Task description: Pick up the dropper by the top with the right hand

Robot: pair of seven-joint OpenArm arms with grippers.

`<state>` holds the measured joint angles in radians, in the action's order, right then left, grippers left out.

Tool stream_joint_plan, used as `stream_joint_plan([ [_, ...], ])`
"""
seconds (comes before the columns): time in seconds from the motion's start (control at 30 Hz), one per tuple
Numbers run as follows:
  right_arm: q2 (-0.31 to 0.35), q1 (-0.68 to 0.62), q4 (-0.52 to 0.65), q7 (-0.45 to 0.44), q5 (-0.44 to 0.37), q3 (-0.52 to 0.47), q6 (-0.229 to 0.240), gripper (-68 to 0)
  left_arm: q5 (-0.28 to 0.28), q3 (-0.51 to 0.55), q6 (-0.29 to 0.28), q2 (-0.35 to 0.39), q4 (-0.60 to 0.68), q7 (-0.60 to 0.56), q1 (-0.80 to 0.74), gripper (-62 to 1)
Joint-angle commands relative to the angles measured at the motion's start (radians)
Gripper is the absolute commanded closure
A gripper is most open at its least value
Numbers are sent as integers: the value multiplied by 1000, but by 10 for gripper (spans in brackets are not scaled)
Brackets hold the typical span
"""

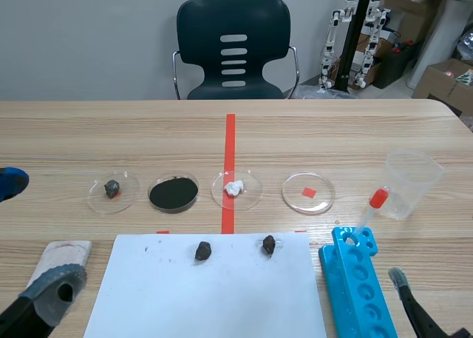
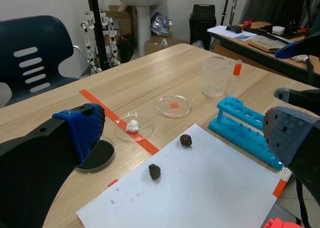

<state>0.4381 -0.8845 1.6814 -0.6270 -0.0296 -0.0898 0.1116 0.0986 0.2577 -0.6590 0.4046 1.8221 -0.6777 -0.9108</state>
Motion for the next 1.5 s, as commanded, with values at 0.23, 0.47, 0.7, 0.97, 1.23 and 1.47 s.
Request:
stream_joint_plan([
  [0.23, 6, 101, 2, 7, -7, 0, 89, -648, 13, 8, -2, -3, 16, -13, 0, -623],
  [0.47, 5, 177, -1, 86, -7, 6, 145, -648, 14, 8, -2, -3, 16, -13, 0, -623],
  [0.7, 5, 244, -2, 116, -8, 6, 174, -648, 14, 8, -2, -3, 16, -13, 0, -623],
  [0.97, 5, 306, -36, 135, -7, 24, 220, -648, 14, 8, -2, -2, 16, -13, 0, -623],
  [1.23, 5, 374, -122, 133, -7, 97, 219, -648, 14, 8, -2, -3, 16, -13, 0, -623],
  [1.47, 5, 412, -158, 124, -7, 136, 219, -648, 14, 8, -2, -3, 16, -13, 0, -623],
])
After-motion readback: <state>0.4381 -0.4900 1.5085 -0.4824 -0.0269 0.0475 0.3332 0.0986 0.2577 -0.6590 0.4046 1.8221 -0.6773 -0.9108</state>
